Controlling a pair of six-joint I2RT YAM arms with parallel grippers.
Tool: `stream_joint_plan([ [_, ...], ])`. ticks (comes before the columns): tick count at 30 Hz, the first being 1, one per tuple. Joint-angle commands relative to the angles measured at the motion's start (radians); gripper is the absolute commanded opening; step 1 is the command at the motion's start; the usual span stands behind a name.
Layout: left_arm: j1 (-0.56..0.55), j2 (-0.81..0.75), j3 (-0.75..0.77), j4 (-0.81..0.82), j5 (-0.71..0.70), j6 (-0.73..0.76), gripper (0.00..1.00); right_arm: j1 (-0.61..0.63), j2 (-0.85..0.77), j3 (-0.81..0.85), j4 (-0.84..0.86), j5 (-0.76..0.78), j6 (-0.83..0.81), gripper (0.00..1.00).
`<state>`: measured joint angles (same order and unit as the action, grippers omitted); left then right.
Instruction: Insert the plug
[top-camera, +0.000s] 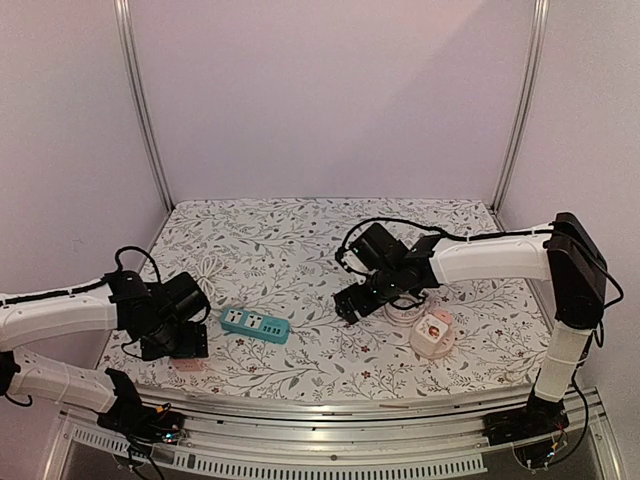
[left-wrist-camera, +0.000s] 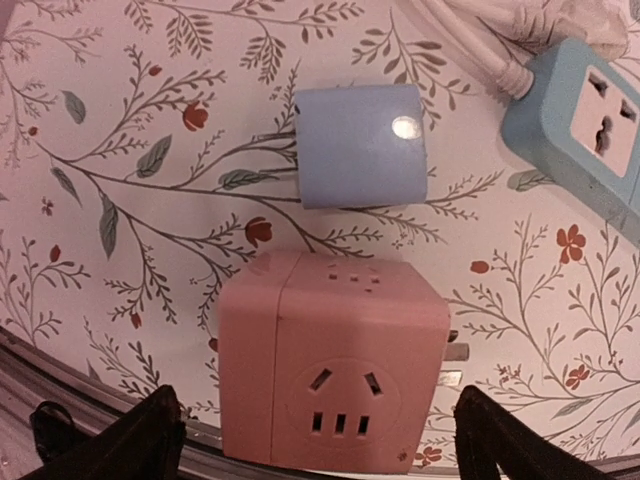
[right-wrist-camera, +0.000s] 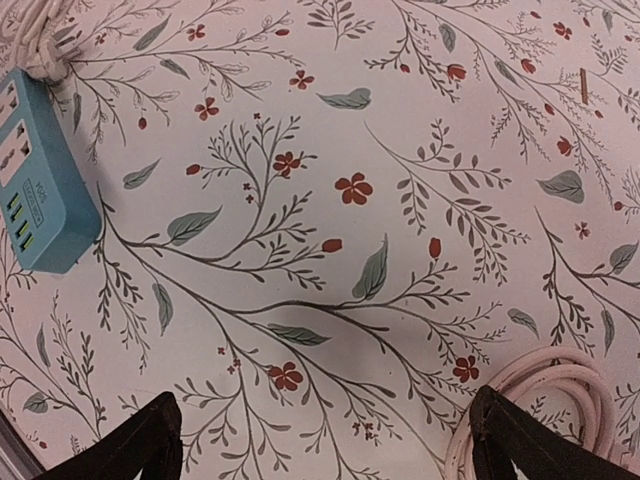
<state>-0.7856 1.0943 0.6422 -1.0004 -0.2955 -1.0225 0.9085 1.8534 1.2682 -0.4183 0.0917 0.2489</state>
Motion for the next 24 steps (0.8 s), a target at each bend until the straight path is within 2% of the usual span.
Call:
stream_joint_plan([
  [1,0.036,0.016,-0.019,0.069,0.011,0.008,0.90,-0.003,-0.013,-0.007,0.022,-0.027,-0.002,0.99],
  [10,0.054,0.042,-0.054,0.123,0.033,0.027,0.65,-0.004,-0.003,-0.004,0.016,-0.019,-0.013,0.99],
  [16,0.055,0.039,-0.048,0.137,0.037,0.043,0.25,-0.004,-0.005,-0.009,0.015,-0.010,-0.013,0.99],
  [21,0.054,0.038,-0.009,0.132,0.037,0.081,0.07,-0.007,-0.008,-0.016,0.015,0.007,-0.005,0.99],
  [24,0.047,0.038,0.030,0.140,0.028,0.122,0.00,-0.016,-0.015,-0.024,0.025,0.019,0.005,0.99],
])
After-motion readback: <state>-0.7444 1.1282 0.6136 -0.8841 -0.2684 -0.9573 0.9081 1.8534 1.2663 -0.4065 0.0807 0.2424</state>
